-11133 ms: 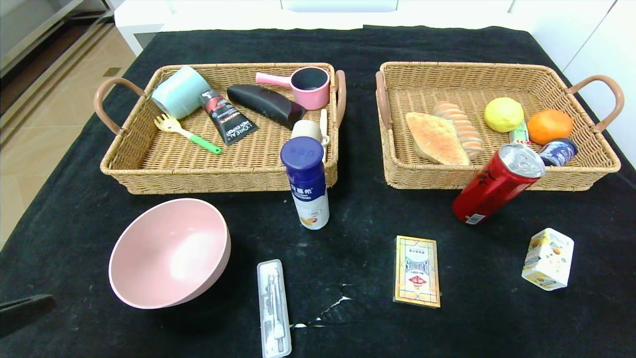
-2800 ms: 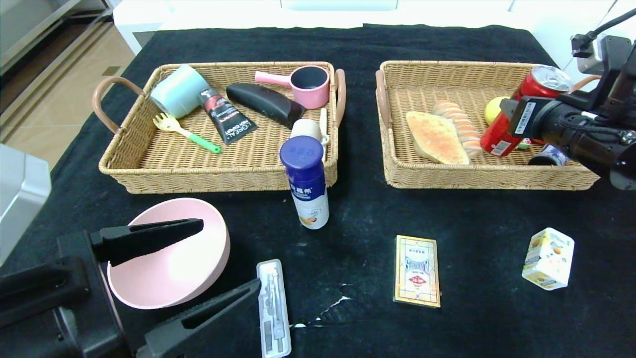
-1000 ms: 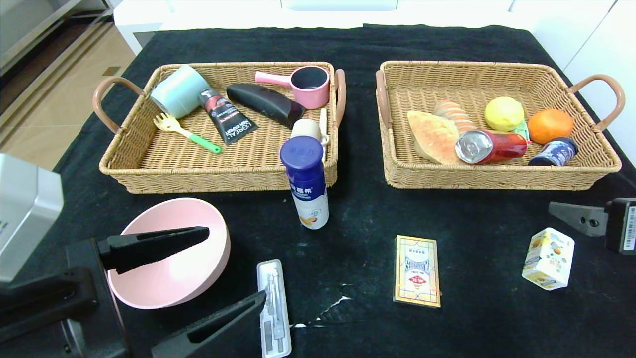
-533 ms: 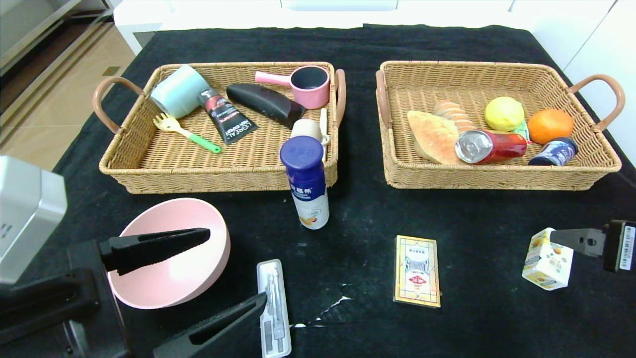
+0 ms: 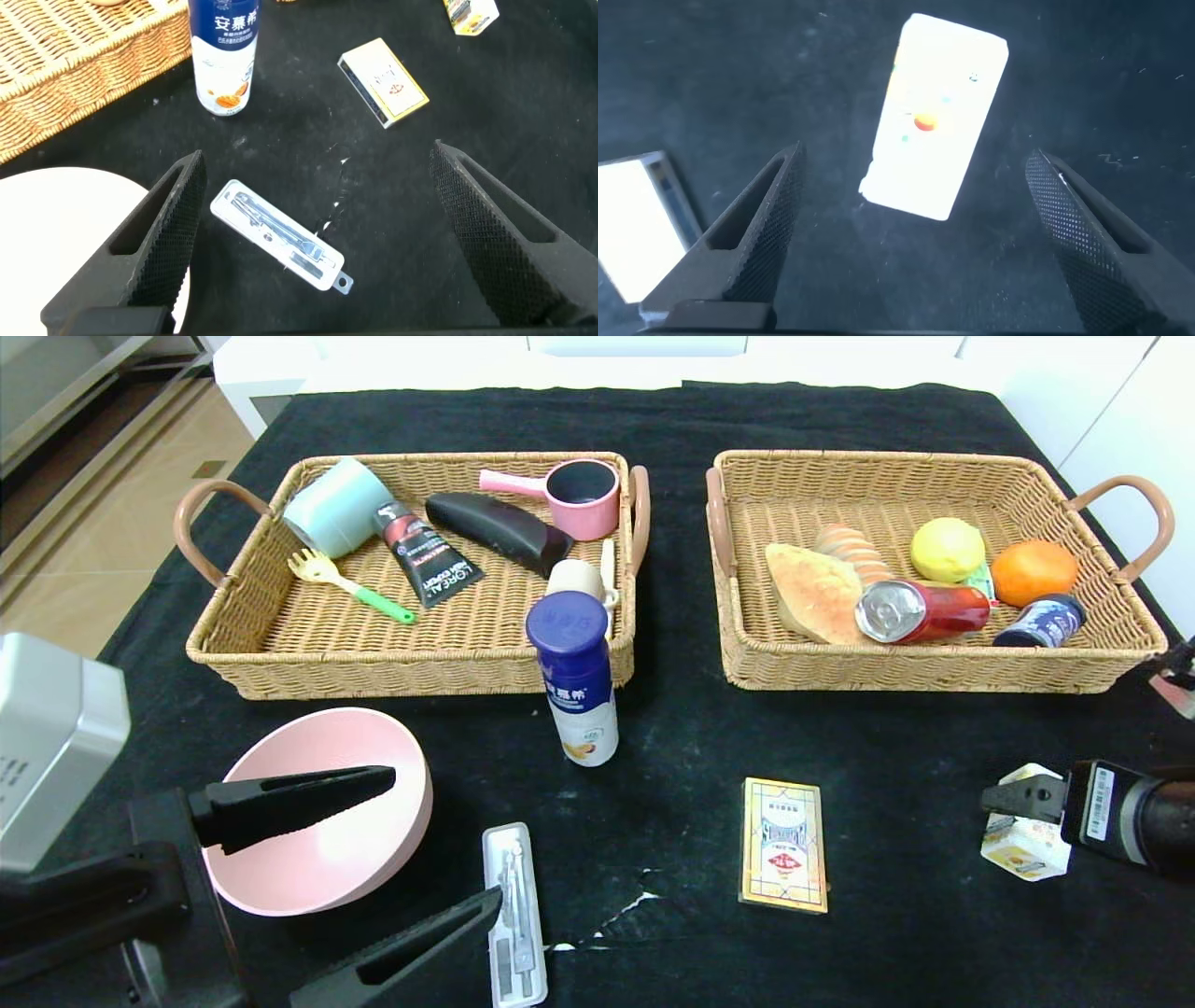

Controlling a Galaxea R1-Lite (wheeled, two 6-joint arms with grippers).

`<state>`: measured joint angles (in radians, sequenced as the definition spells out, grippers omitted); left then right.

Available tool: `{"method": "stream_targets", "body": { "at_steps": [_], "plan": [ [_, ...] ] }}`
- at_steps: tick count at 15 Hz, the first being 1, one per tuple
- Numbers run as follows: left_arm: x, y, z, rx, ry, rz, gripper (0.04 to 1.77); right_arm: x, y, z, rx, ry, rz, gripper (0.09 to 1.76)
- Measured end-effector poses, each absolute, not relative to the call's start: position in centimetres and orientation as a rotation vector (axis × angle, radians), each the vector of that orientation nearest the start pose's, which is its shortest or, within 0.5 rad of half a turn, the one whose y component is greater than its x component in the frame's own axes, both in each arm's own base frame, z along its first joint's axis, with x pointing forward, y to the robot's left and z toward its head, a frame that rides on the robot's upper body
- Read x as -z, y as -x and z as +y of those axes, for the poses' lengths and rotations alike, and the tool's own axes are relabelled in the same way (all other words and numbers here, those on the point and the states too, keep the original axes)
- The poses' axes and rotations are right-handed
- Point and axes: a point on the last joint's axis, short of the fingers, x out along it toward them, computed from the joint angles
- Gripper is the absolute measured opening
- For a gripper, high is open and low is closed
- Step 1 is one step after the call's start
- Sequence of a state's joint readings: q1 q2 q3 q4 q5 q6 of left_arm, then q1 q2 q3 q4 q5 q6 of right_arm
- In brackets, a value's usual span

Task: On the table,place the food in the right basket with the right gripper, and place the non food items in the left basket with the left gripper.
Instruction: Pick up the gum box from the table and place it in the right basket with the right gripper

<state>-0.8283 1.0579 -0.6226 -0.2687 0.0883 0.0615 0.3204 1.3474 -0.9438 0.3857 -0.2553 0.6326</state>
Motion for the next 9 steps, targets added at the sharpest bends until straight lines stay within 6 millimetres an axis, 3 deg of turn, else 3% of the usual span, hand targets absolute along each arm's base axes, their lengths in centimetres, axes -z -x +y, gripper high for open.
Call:
{"method": "stream_targets", "body": {
  "at_steps": [5, 9],
  "plan": [
    [-23.9, -9.9, -10.5, 0.744, -0.135, 0.131, 1.72, -20.7, -20.3, 5.3, 0.245, -0.392, 0.792, 1.67],
    [-23.9, -9.9, -10.5, 0.745, -0.135, 0.131, 1.72, -20.2, -21.0, 5.4, 0.249, -0.391, 0.805, 1.04]
  ]
}}
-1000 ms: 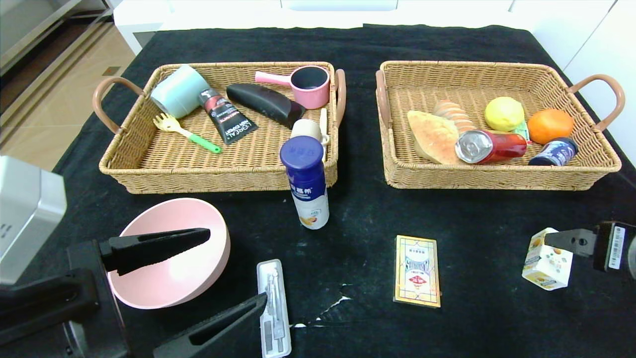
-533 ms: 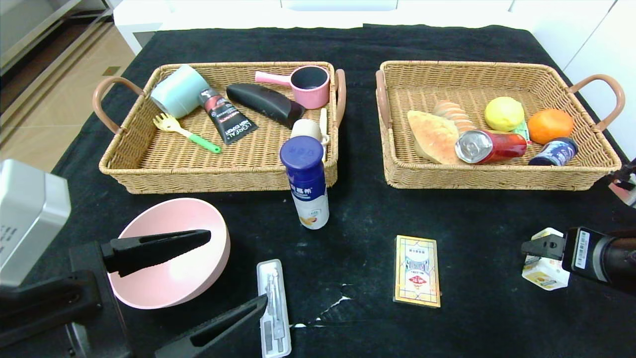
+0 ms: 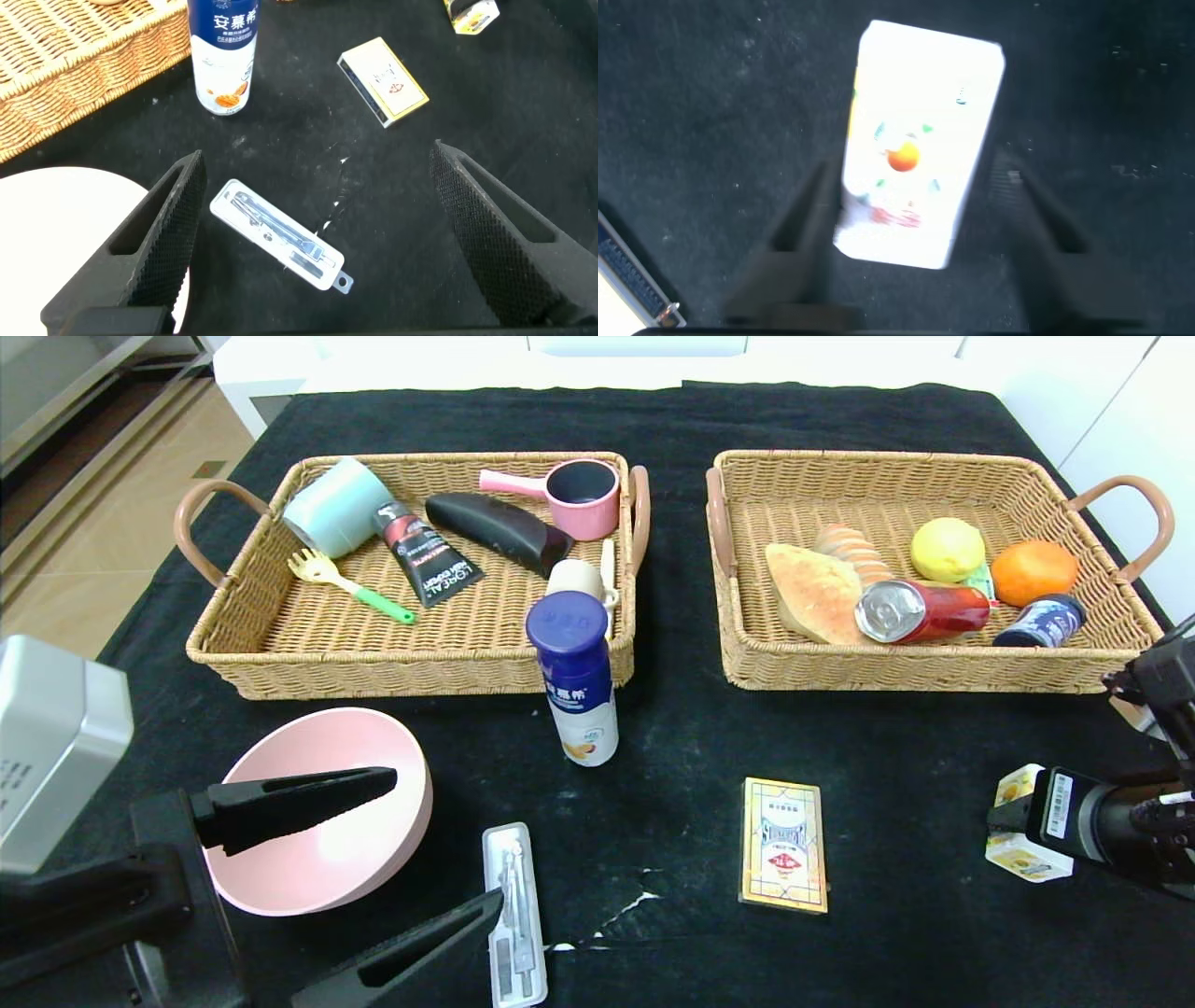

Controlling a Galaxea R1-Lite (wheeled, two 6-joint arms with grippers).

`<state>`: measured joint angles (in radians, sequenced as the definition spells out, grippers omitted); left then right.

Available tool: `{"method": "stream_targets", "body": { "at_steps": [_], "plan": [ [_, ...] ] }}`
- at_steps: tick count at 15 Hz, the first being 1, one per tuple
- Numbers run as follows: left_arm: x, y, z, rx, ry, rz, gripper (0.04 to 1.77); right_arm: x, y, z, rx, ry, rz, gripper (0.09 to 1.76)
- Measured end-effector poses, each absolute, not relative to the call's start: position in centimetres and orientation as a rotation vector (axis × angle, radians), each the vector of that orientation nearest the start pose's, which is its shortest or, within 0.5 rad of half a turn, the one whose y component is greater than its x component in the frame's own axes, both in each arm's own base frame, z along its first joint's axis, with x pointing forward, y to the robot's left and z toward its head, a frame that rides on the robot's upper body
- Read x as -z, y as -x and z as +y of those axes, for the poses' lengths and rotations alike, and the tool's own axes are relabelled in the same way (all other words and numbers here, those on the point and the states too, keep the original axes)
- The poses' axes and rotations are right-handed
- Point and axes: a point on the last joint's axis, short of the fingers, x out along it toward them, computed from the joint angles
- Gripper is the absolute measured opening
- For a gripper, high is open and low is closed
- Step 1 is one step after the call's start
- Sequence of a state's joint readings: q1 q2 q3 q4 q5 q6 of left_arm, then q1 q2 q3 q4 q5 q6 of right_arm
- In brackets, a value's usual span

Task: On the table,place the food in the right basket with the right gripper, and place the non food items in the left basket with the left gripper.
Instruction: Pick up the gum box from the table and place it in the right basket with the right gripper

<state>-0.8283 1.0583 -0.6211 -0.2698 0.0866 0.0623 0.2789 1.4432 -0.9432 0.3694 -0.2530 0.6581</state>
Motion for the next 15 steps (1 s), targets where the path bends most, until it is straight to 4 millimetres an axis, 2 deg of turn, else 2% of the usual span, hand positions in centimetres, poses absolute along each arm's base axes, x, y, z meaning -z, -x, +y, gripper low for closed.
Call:
{"method": "stream_targets", "body": {
  "at_steps": [2, 3, 15],
  "plan": [
    [-23.88, -9.89, -10.49, 0.745, -0.135, 0.131, 1.72, -19.99, -21.37, 5.54, 0.247, -0.393, 0.801, 0.83],
    [-23.87, -9.89, -10.49, 0.745, -0.135, 0.131, 1.72, -19.85, -21.44, 5.56, 0.249, -0.392, 0.803, 0.81],
    [-23.81, -9.88, -10.48, 0.745, -0.137, 0.134, 1.72, -19.33, -21.57, 5.93, 0.24, -0.371, 0.826, 0.81]
  ]
}}
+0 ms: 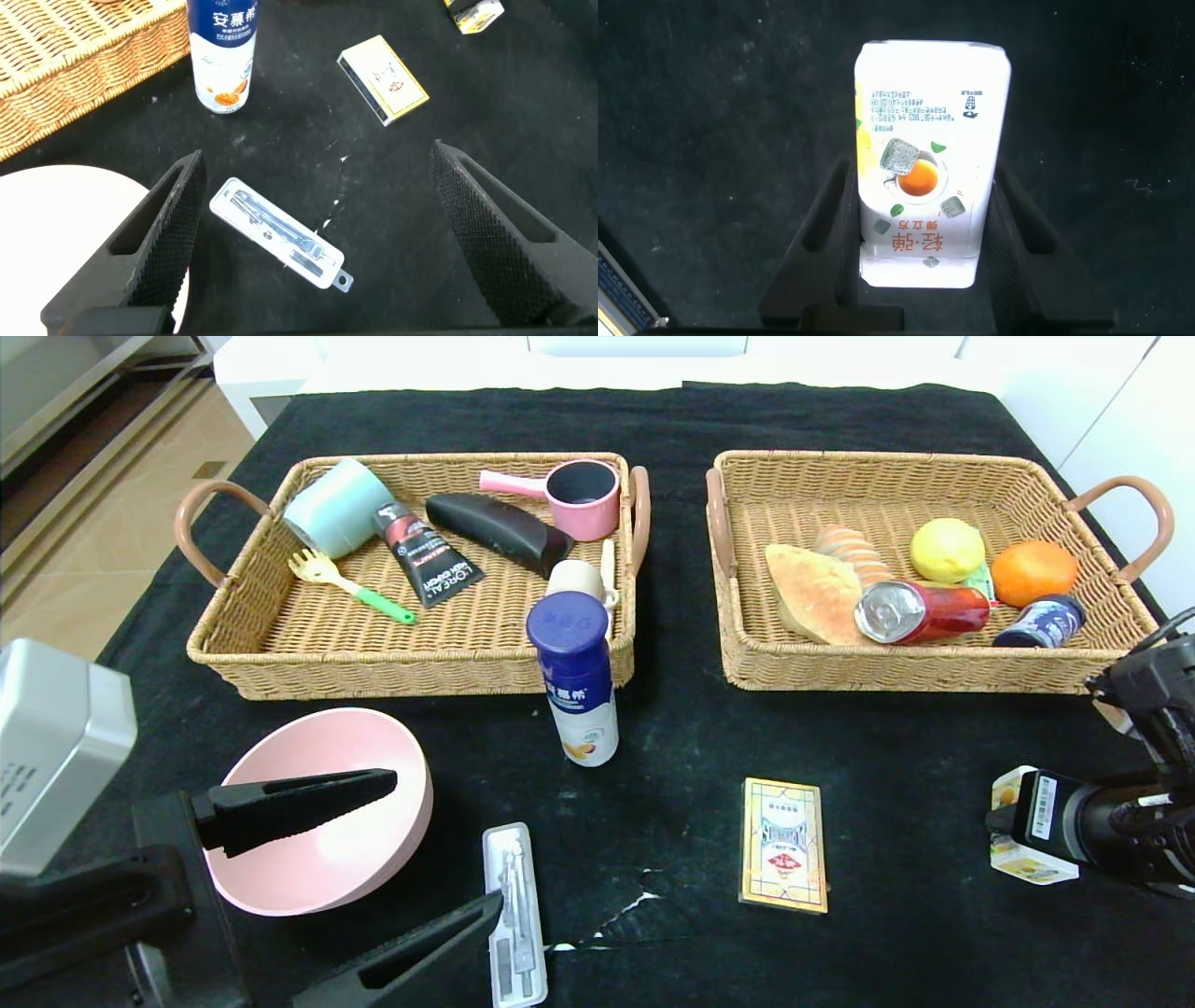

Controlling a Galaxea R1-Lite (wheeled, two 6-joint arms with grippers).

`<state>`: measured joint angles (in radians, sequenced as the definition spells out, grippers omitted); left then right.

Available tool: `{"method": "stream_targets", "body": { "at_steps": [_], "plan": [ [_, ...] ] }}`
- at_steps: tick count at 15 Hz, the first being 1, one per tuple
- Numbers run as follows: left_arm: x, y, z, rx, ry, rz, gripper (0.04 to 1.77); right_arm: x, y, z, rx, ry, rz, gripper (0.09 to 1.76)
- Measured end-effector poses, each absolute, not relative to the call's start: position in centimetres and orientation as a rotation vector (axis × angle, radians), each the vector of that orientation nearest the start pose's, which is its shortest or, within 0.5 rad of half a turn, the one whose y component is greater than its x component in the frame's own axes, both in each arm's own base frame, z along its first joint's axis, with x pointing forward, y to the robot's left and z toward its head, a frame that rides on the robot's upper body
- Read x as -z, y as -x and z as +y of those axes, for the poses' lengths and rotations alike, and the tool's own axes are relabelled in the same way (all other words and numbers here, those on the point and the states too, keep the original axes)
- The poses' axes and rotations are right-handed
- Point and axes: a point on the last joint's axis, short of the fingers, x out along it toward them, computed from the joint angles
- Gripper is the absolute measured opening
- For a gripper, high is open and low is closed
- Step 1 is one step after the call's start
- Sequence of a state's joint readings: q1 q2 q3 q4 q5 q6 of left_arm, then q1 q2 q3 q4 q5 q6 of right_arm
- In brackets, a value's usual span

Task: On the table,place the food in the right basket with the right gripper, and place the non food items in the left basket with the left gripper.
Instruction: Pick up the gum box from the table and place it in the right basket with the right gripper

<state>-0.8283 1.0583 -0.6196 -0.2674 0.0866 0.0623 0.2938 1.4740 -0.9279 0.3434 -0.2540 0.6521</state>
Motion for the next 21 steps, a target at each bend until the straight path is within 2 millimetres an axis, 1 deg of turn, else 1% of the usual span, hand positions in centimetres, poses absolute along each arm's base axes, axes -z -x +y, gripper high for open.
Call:
{"method": "stream_targets", "body": {
  "at_steps": [3, 6, 10, 13, 16, 21],
  "plan": [
    [-23.8, -9.9, -10.5, 0.746, -0.137, 0.134, 1.72, -19.6, -21.2, 6.1, 0.22, -0.356, 0.821, 0.81],
    [-23.9, -9.8, -10.4, 0.746, -0.139, 0.126, 1.72, -20.6, -20.3, 6.0, 0.184, -0.336, 0.788, 0.81],
    [-23.9, -9.8, -10.4, 0.746, -0.139, 0.121, 1.72, -22.8, -18.6, 5.8, 0.113, -0.285, 0.712, 0.81],
    [-24.0, -9.6, -10.2, 0.746, -0.14, 0.111, 1.72, -24.9, -18.1, 5.7, 0.087, -0.304, 0.632, 0.81],
    [-24.2, -9.5, -10.0, 0.745, -0.138, 0.101, 1.72, -27.1, -18.4, 5.5, 0.059, -0.258, 0.555, 0.81],
    [-24.4, -9.3, -9.8, 0.746, -0.139, 0.085, 1.72, -30.2, -20.8, 4.6, 0.091, -0.229, 0.45, 0.81]
  ]
}}
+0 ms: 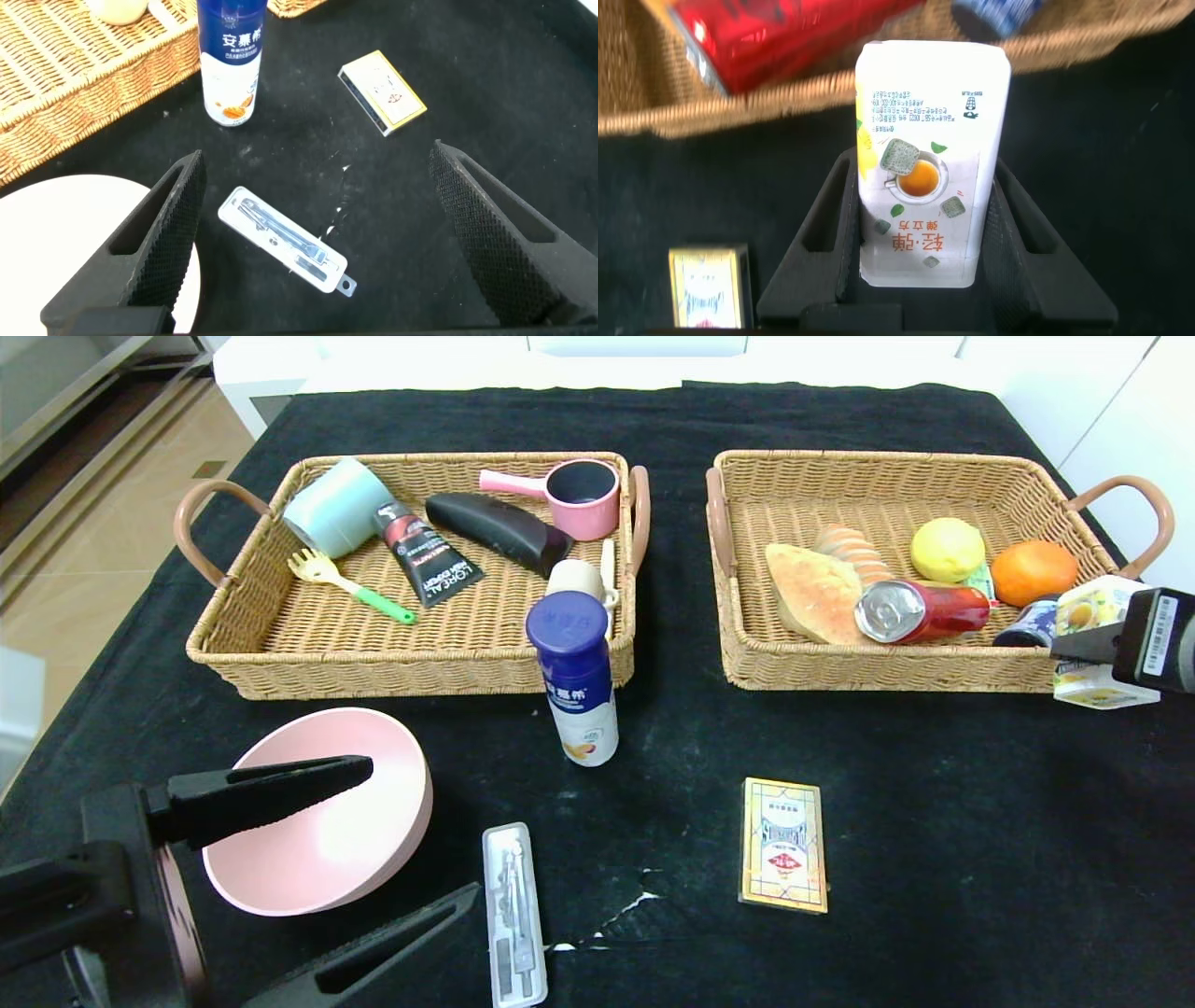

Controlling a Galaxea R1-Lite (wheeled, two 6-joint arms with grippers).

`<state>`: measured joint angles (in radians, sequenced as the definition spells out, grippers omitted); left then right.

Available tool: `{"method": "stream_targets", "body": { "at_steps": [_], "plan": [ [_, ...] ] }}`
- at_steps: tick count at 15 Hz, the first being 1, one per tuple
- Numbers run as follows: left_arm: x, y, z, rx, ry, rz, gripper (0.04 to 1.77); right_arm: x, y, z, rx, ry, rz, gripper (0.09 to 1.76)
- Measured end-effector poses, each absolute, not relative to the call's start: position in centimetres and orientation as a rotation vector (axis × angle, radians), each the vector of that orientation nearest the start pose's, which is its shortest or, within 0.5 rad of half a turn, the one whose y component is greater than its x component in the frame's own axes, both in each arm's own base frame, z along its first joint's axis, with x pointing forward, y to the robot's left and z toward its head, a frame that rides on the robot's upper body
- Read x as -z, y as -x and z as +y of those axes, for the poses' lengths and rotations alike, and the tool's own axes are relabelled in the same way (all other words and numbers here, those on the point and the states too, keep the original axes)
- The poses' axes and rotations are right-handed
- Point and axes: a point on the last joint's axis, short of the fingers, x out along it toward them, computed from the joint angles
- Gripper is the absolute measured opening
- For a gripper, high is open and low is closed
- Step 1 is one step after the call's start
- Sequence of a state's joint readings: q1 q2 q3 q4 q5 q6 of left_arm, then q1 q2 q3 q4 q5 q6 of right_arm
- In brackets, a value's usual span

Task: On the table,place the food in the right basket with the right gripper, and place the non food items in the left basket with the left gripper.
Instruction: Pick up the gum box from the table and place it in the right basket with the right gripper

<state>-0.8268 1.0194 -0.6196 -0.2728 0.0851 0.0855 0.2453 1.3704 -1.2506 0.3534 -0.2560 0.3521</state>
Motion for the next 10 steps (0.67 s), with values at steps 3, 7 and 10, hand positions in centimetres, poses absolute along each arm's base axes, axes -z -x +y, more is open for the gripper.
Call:
{"method": "stream_targets", "body": {
  "at_steps": [3, 7, 10],
  "plan": [
    [-24.5, -9.2, -9.7, 0.746, -0.143, 0.078, 1.72, -30.8, -22.7, 4.1, 0.123, -0.221, 0.42, 0.81],
    [-24.5, -9.1, -9.6, 0.746, -0.144, 0.076, 1.72, -31.5, -26.1, 3.4, 0.15, -0.221, 0.307, 0.81],
    [-24.5, -9.1, -9.6, 0.746, -0.145, 0.073, 1.72, -31.5, -28.3, 3.3, 0.154, -0.229, 0.223, 0.81]
  ]
}}
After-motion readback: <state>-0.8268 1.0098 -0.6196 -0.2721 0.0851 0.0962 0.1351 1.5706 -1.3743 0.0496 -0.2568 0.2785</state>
